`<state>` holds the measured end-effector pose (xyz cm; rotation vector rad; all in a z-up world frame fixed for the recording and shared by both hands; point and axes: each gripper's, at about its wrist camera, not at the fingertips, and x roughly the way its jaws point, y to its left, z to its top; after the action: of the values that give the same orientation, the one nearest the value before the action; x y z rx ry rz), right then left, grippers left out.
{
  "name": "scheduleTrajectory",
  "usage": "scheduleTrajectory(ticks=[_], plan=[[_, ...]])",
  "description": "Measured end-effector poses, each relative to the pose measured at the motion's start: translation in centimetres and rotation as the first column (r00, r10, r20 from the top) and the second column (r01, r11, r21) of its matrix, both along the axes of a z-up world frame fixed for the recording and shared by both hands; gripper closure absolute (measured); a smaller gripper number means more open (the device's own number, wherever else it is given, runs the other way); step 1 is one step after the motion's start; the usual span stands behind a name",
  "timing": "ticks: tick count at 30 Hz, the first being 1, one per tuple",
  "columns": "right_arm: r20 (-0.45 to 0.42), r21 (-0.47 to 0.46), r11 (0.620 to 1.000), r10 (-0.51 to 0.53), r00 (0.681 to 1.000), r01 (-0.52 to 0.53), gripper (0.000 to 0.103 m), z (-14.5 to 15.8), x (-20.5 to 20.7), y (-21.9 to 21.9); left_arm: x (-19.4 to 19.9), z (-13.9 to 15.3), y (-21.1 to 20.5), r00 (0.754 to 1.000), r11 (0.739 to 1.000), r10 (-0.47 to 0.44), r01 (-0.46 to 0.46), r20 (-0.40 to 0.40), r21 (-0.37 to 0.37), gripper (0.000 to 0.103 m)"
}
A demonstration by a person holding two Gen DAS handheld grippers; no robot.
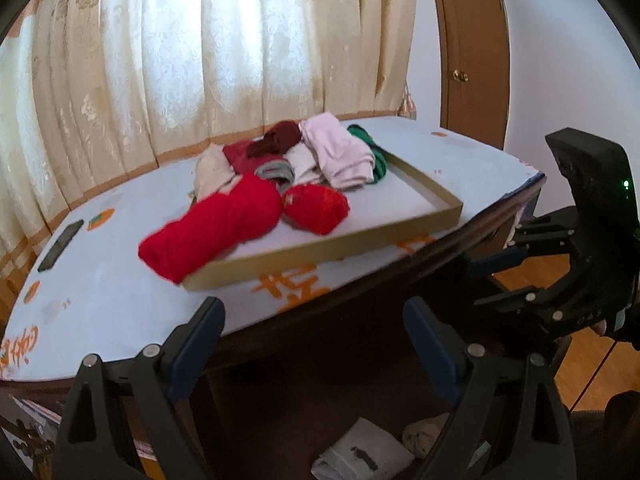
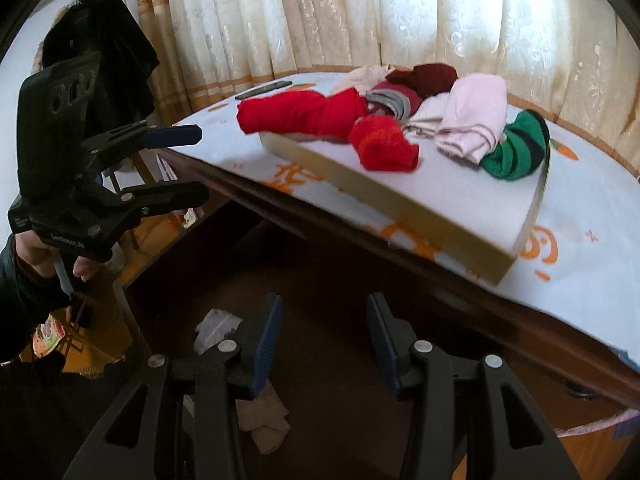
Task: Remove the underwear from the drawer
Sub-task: 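Move both tools back down into the open drawer, then grasp the grey sock with the left tool while the right tool grasps the beige sock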
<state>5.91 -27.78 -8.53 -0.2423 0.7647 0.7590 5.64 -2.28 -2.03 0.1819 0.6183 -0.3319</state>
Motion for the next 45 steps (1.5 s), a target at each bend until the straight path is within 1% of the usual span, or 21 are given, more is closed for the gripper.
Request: scheduleTrajectory(ticks=[7, 14, 20, 26, 28, 31, 33, 34, 37, 39, 41, 45], plan=[[-0.033, -0.019, 1.0, 0.013, 0.999, -0.013, 0.055, -1.7, -0.8, -0.3, -0.4, -1.5, 0.5, 0.999, 1.0, 0.015, -0.015, -0.038, -0.016, 0.011], [-0.079, -0.087, 0.993, 0.067, 0.995, -0.074, 0.055, -4.6, -1.8, 0.4, -1.3, -3.7, 0.9, 0.995, 1.0, 0.005, -0.004, -0.101, 0.011, 0.011], [-0.136, -0.125, 0.982, 0.122, 0.983, -0.139, 0.055, -6.4, -1.8, 1.2, -1.5, -5.7, 1.0, 0.984, 0.998, -0.019, 0.029, -0.174, 0.056, 0.011], [-0.198, -0.191, 0.958, 0.178, 0.964, -0.216, 0.055, -8.1, -1.5, 2.1, -1.8, -7.7, 0.3, 0.963, 0.986, -0.077, 0.112, -0.259, 0.126, 0.011], [-0.224, -0.193, 0.952, 0.195, 0.955, -0.24, 0.055, -8.6, -1.4, 2.4, -1.7, -8.7, -0.1, 0.939, 0.976, -0.121, 0.172, -0.321, 0.136, 0.011], [-0.272, -0.198, 0.939, 0.224, 0.936, -0.282, 0.055, -9.2, -1.2, 3.1, -1.7, -9.7, -0.6, 0.913, 0.961, -0.156, 0.229, -0.377, 0.156, 0.011], [-0.29, -0.206, 0.932, 0.232, 0.929, -0.297, 0.055, -9.6, -0.9, 3.5, -1.4, -10.2, -0.7, 0.891, 0.954, -0.18, 0.262, -0.417, 0.148, 0.011], [-0.313, -0.203, 0.929, 0.239, 0.919, -0.311, 0.055, -9.9, -0.7, 3.7, -1.2, -10.5, -0.5, 0.879, 0.953, -0.186, 0.27, -0.44, 0.135, 0.011], [-0.344, -0.208, 0.919, 0.251, 0.905, -0.334, 0.055, -10.5, -0.3, 4.3, -0.5, -11.0, 0.0, 0.85, 0.957, -0.192, 0.272, -0.491, 0.097, 0.011], [-0.374, -0.206, 0.912, 0.262, 0.89, -0.355, 0.055, -10.9, -0.1, 4.7, -0.1, -11.5, 0.3, 0.816, 0.957, -0.209, 0.285, -0.539, 0.059, 0.011], [-0.398, -0.199, 0.906, 0.273, 0.876, -0.373, 0.055, -11.2, 0.0, 5.0, 0.1, -12.0, 0.3, 0.785, 0.954, -0.222, 0.297, -0.578, 0.038, 0.011], [-0.431, -0.202, 0.898, 0.278, 0.859, -0.392, 0.055, -12.2, 0.3, 5.9, 0.7, -12.9, 0.6, 0.749, 0.953, -0.223, 0.303, -0.625, 0.023, 0.011]])
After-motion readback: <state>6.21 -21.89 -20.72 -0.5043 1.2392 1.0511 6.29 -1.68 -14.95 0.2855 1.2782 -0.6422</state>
